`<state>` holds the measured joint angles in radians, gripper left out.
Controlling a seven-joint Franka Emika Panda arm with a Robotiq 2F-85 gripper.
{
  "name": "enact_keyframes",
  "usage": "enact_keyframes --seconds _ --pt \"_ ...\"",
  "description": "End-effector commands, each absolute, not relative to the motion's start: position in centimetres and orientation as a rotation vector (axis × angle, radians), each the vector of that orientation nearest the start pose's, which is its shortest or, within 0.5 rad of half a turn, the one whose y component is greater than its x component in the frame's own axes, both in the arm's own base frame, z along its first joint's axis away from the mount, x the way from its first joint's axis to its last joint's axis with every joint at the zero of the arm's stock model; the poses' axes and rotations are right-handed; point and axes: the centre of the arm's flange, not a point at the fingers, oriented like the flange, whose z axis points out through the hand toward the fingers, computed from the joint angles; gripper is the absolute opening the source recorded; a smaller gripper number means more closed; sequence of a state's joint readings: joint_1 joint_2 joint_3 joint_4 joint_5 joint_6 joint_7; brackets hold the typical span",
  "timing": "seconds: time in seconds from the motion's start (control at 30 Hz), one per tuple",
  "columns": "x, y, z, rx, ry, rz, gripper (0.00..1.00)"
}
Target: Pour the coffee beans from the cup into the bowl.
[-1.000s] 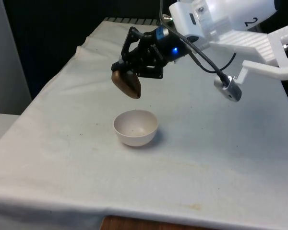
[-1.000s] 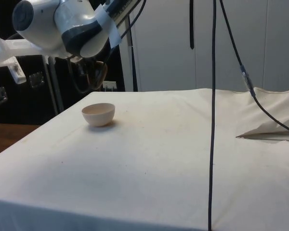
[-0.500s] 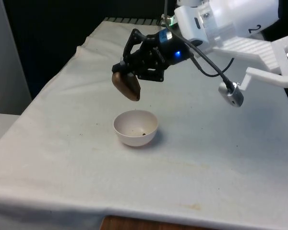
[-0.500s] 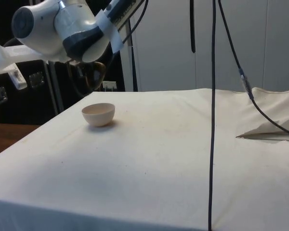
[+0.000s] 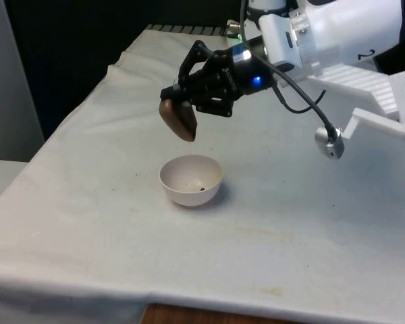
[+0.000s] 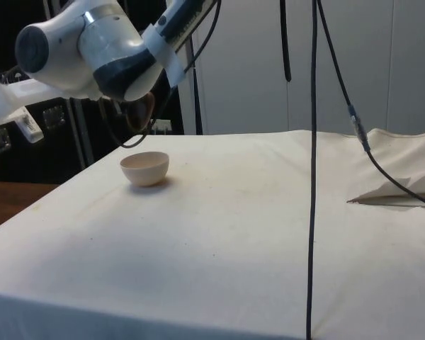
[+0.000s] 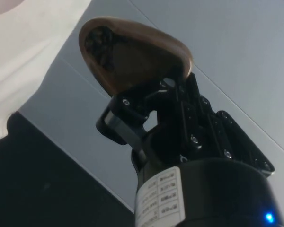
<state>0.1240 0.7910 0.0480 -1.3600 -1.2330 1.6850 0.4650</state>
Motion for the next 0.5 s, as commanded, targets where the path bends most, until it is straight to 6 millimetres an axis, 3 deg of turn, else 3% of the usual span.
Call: enact_keyframes --seconds 0.0,0.47 --pt "72.03 2.61 27.08 1.931 0.174 -0.036 0.00" --pt "71.79 3.40 27.08 1.847 0.167 -0.032 0.00"
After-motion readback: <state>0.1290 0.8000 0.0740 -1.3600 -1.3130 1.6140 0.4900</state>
